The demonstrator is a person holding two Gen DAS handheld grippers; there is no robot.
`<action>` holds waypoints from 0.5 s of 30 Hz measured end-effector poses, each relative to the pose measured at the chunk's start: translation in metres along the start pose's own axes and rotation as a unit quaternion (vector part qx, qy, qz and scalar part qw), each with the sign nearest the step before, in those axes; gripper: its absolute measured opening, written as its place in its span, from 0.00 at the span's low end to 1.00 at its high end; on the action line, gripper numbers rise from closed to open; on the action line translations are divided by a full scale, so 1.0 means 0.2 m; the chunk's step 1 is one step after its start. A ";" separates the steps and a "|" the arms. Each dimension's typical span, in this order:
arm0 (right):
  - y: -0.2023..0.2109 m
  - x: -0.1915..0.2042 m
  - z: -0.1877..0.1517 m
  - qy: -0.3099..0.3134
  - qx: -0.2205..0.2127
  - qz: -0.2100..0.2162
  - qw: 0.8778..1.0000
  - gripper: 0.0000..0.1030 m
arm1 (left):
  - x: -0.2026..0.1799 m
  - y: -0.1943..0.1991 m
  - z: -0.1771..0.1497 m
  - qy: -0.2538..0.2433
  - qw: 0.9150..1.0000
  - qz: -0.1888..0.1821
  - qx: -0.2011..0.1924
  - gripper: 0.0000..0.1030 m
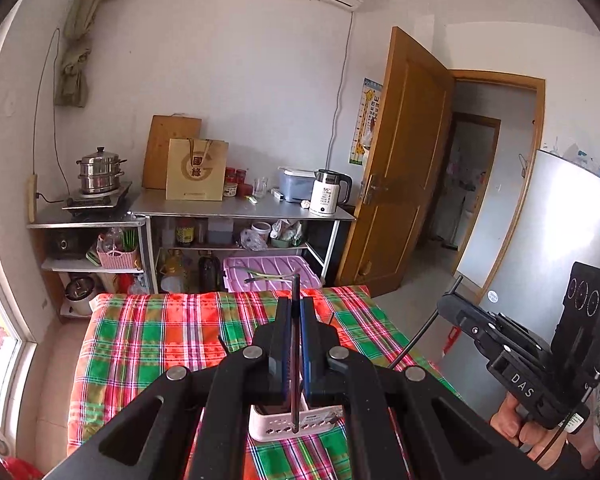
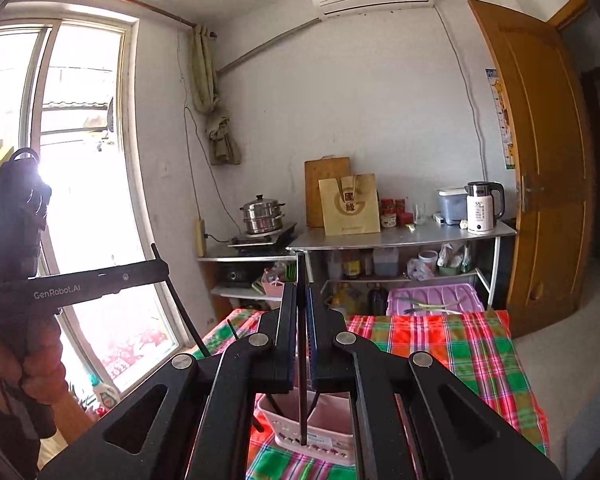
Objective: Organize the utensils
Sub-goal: 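Lift the chopsticks with both grippers and carry them over the pink basket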
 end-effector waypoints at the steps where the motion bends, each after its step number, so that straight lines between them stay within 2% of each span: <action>1: -0.02 0.00 0.00 -0.002 -0.001 0.001 1.000 0.04 | 0.01 -0.01 0.01 0.002 1.000 0.000 -0.001 0.04; 9: -0.15 0.00 -0.01 -0.009 -0.008 0.004 1.000 0.04 | 0.08 -0.16 0.04 0.002 1.000 0.006 -0.001 0.04; 15: -0.26 -0.03 -0.07 -0.014 0.006 0.003 1.000 0.04 | 0.14 -0.28 -0.02 0.013 1.000 0.007 0.009 0.04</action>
Point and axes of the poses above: each gripper's, at about its wrist camera, not at the fingertips, and y roughly against the way its jaws point, x to its left, z to its top, the point moved 4 cm from there along -y, roughly the way its jaws point, and after that the axes turned 1 degree about -y, right-handed, at the moved point
